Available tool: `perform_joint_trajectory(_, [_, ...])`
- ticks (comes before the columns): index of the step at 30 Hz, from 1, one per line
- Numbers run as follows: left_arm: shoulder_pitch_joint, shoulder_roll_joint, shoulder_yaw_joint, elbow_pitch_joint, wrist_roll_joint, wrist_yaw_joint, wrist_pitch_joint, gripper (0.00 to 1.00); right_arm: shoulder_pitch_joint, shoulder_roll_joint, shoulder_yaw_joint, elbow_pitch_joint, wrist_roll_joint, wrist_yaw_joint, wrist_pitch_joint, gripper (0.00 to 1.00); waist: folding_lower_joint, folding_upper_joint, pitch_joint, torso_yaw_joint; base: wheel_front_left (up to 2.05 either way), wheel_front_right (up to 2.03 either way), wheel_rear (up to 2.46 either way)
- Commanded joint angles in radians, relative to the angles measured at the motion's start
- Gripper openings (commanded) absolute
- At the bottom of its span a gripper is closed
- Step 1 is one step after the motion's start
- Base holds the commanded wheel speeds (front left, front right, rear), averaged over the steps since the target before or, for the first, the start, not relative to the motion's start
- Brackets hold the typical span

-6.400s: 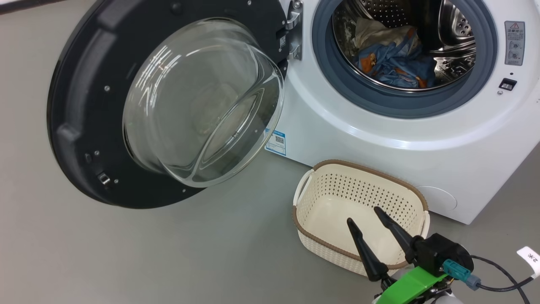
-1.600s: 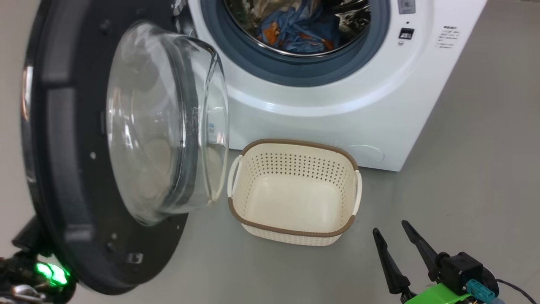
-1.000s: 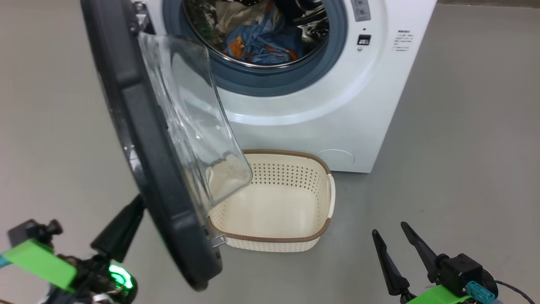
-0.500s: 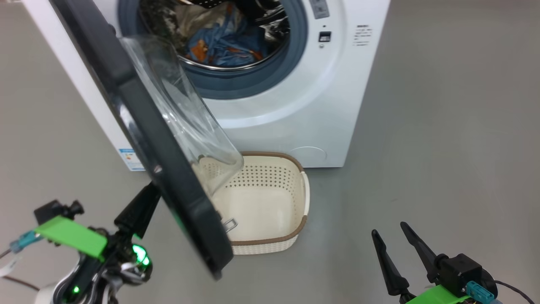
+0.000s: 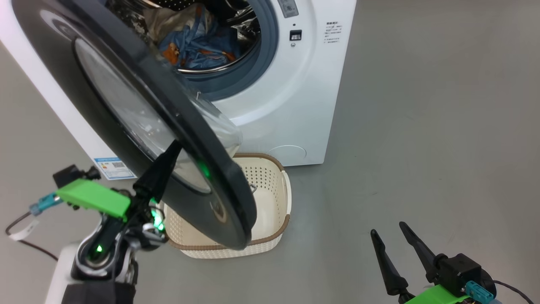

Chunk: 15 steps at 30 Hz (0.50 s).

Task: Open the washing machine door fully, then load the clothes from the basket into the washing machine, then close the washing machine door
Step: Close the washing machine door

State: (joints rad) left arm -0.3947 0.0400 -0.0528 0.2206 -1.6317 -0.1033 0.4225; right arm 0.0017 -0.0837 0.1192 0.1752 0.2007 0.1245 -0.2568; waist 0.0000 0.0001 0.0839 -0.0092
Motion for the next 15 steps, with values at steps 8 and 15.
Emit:
perform_joint_trajectory(8, [-0.156,0.01,-0.031,0.118,0.016,-0.025,-0.057,0.0,-0.028,-0.002,0.038,-0.015,0.014,0.006,-0.005,1.0,0.0,-0.0001,-0.006,-0.015,0.0,0.0,0.0])
perform_joint_trajectory(15, [-0.25,0.01,-0.066,0.218,-0.007,-0.027,-0.113,0.0,-0.047,-0.003,0.062,-0.009,0.018,0.006,-0.005,1.0,0.0,-0.0001,-0.003,-0.043,0.0,0.0,0.0])
